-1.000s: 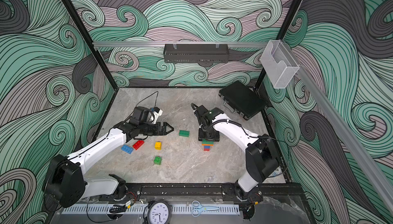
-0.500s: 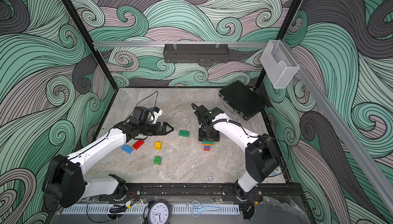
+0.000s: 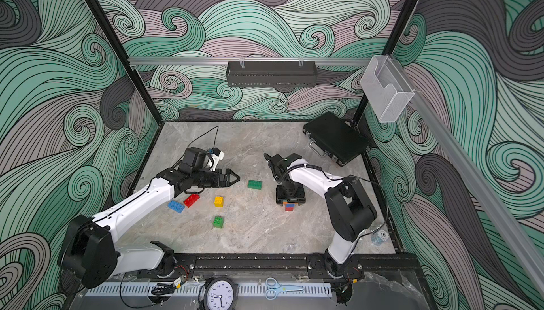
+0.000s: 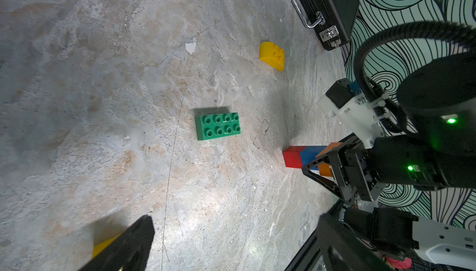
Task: Assemble an ice cream with lego
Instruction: Assemble the lego brick with the lego brick.
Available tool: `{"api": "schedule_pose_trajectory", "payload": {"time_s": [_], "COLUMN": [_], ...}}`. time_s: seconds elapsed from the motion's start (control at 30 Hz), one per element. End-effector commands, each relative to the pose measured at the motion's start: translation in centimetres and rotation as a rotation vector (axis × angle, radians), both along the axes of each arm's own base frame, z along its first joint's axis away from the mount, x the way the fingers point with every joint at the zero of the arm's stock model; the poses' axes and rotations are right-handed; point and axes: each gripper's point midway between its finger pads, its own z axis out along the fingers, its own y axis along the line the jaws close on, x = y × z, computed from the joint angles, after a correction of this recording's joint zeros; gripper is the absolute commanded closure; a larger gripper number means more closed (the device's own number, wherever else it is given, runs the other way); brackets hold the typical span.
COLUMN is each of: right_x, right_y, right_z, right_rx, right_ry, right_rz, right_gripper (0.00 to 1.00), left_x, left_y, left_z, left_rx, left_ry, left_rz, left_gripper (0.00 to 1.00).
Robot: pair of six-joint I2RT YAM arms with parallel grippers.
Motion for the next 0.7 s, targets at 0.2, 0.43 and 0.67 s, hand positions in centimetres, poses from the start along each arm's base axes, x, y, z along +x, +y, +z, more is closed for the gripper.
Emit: {"api": "schedule_pose_trajectory", "payload": {"time_s": [0.2,0.43,0.67], "right_x": [0.2,0.1,-0.1], "right_y": [0.1,-0.3,-1.2], "right_z": [1.6,3.4,6.9], "right_rx": [0.018,0.029,0.018], "right_ry": [-0.034,-0.073,-0.132], "right_rz": [-0.007,-0.013,-0.013], "right_gripper": [0.21,0.09,0.06], "left_x": [-0.1,-0.2,-0.2], "left_y": [0.0,0.0,0.1], "left_z": [1.0,1.0,1.0], "left_rx": [0.010,0.012,0.013], "left_ry": [-0.026,-0.024,-0.024], "left_rz": [-0.003,-0.005,-0.005], "left_gripper": [0.01,0.02,0.01]}}
